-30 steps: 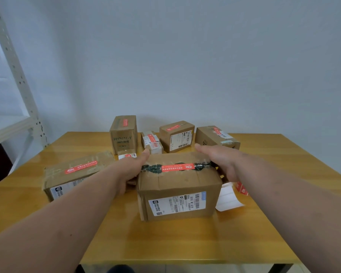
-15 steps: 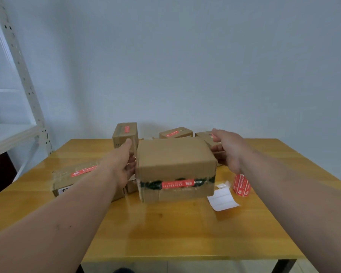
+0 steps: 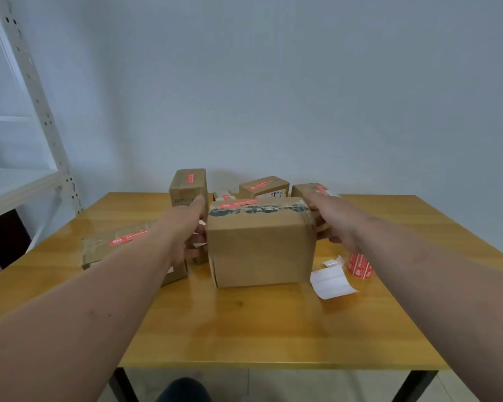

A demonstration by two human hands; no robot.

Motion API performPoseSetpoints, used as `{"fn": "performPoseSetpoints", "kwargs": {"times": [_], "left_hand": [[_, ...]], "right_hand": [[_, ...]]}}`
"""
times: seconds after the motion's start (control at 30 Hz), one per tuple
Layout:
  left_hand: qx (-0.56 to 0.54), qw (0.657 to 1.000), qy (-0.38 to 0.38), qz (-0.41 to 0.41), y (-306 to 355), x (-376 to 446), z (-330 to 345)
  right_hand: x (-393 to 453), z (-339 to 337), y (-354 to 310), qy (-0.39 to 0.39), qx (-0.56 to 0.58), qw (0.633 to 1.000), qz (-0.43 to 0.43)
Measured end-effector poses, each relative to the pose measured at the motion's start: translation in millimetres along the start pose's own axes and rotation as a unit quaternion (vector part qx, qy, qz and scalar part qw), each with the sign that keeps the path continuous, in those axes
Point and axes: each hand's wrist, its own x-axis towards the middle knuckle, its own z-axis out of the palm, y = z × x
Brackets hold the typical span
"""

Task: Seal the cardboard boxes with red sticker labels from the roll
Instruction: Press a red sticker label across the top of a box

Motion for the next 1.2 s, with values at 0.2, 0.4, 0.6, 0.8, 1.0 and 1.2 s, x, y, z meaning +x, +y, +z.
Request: {"fn": "performPoseSetpoints", "kwargs": {"times": [0.2, 0.4, 0.6, 0.8, 1.0, 1.2], "left_hand": [[0.105, 0.994, -0.016, 0.001, -15.4, 1.8, 2.1], [0.148, 0.988, -0.023, 0.03, -9.9, 6.0, 1.3], [0.223, 0.965, -0.049, 0.13, -6.4, 15.8, 10.9], [0.255, 0.955, -0.047, 0.145, -3.0, 26.0, 10.6], [0.278, 0.945, -0.062, 0.159, 3.8, 36.5, 8.2], [0.209, 0.963, -0.131, 0.105, 9.9, 47.0, -13.0]], "right_hand": [[7.1, 3.8, 9.1, -0.045, -0.168, 0.984, 0.029], [11.0, 1.8, 3.0, -0.053, -0.209, 0.976, 0.03], [19.3, 8.8, -0.3, -0.003, -0.264, 0.962, -0.063], [30.2, 31.9, -7.2, -0.023, -0.331, 0.927, -0.174], [45.8, 48.2, -17.7, -0.057, -0.372, 0.911, -0.169], [58.3, 53.0, -22.0, -0.078, -0.368, 0.913, -0.158]]}}
